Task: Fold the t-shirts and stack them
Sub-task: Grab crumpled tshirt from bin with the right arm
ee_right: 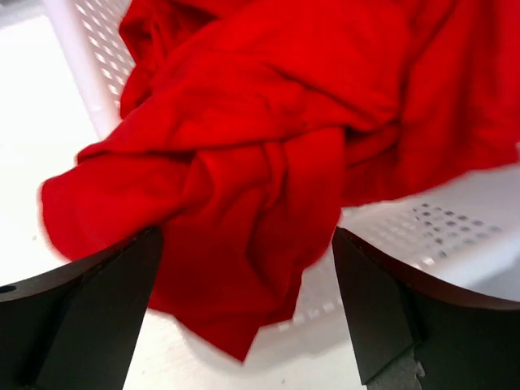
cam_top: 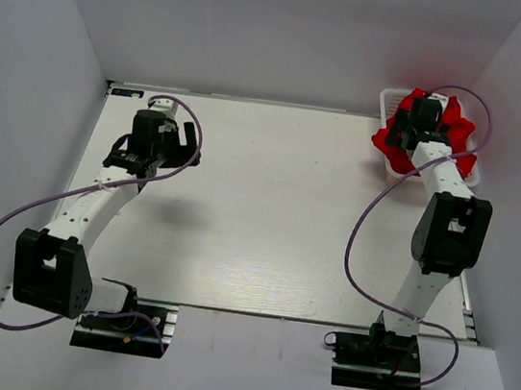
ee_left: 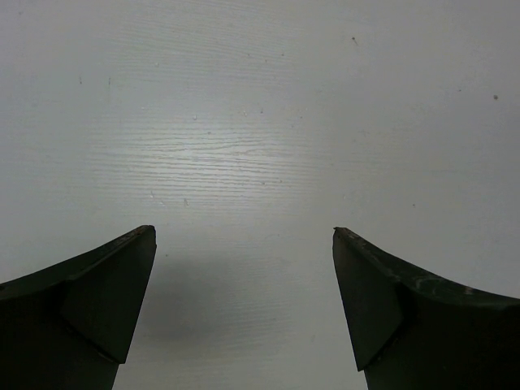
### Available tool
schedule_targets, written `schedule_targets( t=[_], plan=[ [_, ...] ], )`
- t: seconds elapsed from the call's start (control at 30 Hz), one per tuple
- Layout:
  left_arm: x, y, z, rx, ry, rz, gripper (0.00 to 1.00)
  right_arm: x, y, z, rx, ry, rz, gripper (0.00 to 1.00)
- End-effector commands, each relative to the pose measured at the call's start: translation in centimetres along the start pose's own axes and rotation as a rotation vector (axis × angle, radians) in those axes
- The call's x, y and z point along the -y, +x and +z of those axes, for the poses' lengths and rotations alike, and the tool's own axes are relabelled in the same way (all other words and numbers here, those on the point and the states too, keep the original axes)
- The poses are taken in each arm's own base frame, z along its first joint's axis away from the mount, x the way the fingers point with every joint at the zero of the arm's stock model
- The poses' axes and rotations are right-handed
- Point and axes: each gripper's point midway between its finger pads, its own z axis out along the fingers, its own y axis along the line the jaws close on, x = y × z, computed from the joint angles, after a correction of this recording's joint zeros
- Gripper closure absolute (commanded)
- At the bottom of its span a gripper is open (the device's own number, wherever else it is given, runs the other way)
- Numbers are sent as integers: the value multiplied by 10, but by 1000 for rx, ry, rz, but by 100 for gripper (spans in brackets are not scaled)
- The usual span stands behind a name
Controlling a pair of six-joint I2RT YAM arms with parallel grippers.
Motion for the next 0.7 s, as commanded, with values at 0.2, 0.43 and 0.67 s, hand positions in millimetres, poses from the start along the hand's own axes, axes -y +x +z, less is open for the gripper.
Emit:
schedule_targets(
  t=[0.2,0.43,0.67],
  plan=[
    [0,-13,6,6,-23,9,0,11,-13,59,20,-9,37,19],
    [1,-18,2,17,-21,0,0,22,-67,19,180,-25,86,100],
    [7,-20,-4,40,12,0,0,49,-140,-70,357,24,25,100]
  ],
)
